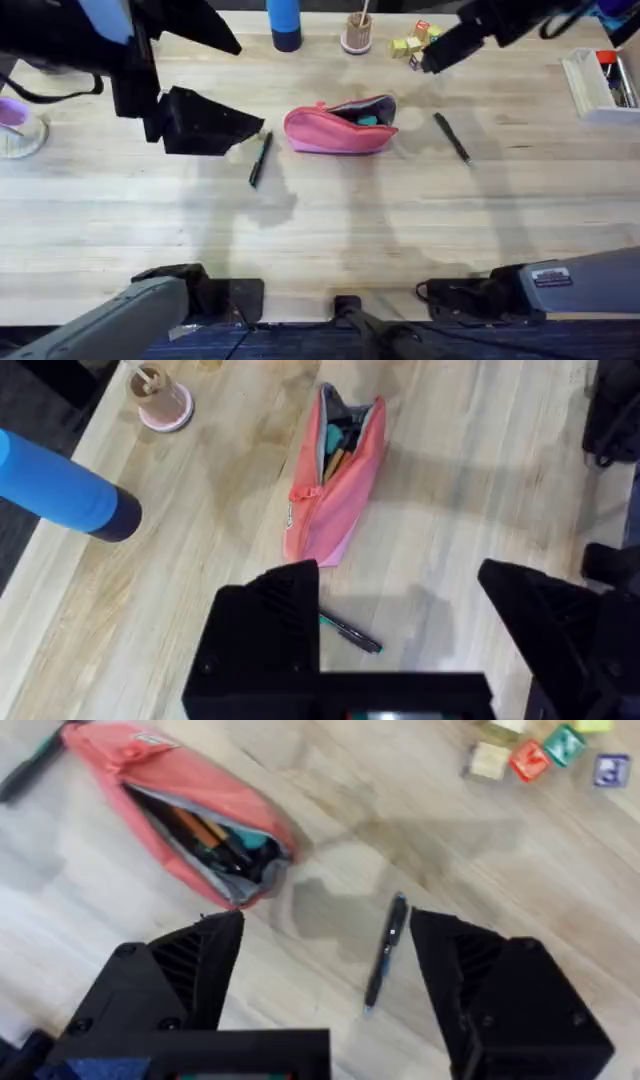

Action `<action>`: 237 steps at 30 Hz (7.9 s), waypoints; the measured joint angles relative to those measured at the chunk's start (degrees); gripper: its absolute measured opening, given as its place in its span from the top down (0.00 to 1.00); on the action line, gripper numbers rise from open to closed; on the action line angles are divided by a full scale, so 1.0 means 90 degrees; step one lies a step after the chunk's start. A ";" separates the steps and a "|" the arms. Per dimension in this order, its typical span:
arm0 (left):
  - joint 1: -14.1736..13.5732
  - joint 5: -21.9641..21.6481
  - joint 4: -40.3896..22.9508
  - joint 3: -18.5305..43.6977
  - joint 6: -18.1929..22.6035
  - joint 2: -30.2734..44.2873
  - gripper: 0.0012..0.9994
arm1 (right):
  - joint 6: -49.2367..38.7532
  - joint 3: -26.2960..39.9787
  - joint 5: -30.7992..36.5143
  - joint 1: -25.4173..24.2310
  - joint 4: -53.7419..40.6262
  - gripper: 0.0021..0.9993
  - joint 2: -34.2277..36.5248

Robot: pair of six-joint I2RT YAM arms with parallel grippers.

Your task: Unzip the bag, pick up the pens from the table one at a time and place them inside, then zip the bag closed.

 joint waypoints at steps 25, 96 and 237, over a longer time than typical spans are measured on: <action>0.0000 0.0000 0.0000 0.0000 0.0000 0.0000 0.01 | 0.0022 -0.3007 0.0182 -0.1490 0.1568 0.00 -0.1133; 0.0000 0.0000 0.0000 0.0000 0.0000 0.0000 0.01 | 0.0233 -0.3011 0.1486 -0.1034 0.2160 0.96 0.1126; 0.0000 0.0000 -0.0029 0.0000 0.0000 0.0000 0.01 | -0.4702 -0.2860 0.1085 0.3035 0.3539 0.00 0.0395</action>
